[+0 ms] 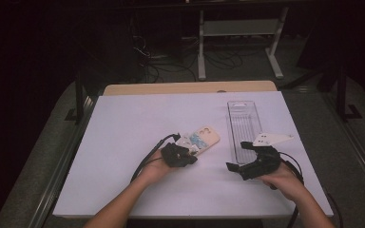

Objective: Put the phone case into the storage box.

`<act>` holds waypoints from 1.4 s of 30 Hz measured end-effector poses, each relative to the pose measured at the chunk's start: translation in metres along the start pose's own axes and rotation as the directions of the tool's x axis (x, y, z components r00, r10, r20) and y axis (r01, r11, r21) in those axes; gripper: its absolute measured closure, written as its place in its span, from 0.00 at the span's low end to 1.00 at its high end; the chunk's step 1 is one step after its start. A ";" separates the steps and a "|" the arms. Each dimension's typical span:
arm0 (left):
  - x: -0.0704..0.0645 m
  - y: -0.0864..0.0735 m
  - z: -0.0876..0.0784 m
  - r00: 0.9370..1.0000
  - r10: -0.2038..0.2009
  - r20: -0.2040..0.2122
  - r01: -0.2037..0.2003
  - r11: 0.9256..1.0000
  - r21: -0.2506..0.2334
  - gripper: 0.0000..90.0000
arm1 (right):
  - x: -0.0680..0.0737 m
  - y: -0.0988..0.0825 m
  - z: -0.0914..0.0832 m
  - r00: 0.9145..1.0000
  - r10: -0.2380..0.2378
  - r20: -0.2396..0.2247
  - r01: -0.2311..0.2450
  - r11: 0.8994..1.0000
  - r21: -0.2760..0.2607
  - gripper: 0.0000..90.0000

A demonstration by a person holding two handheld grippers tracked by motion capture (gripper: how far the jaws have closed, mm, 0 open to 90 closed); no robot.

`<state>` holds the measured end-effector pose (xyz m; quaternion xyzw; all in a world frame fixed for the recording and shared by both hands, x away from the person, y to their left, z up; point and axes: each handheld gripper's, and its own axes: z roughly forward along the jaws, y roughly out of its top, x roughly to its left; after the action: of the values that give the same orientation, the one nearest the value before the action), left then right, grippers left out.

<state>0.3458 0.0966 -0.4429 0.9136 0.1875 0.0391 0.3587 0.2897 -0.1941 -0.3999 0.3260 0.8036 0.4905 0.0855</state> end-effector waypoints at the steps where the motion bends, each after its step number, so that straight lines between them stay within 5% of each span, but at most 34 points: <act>1: 0.000 0.000 -0.001 1.000 -0.005 0.011 0.005 1.000 -0.005 1.00 | 0.000 0.000 0.000 1.000 0.001 0.000 -0.001 1.000 0.001 0.01; 6: 0.004 0.003 -0.013 0.999 0.023 0.035 -0.023 1.000 -0.009 0.93 | 0.000 0.000 0.000 1.000 0.009 -0.001 -0.009 1.000 0.005 0.01; 12: 0.007 0.001 -0.036 0.998 -0.020 0.055 0.023 0.998 -0.058 0.70 | 0.000 0.000 0.000 1.000 0.006 0.000 -0.006 1.000 0.005 0.01; 19: 0.009 -0.005 -0.069 1.000 -0.011 0.016 0.013 0.994 -0.104 0.49 | 0.000 0.000 0.000 1.000 0.009 0.003 -0.009 1.000 0.004 0.01; 33: 0.015 -0.050 -0.117 0.993 -0.096 -0.073 0.080 0.978 -0.195 0.16 | -0.001 0.002 0.002 1.000 -0.003 -0.009 0.003 1.000 0.024 0.01; 42: 0.014 -0.079 -0.130 0.988 -0.132 -0.079 0.111 0.966 -0.233 0.00 | -0.002 0.004 0.003 1.000 0.002 -0.012 -0.001 1.000 0.027 0.01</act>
<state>0.3069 0.2378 -0.4007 0.8502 0.2541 0.0811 0.4538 0.2943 -0.1917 -0.3986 0.3247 0.8106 0.4814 0.0758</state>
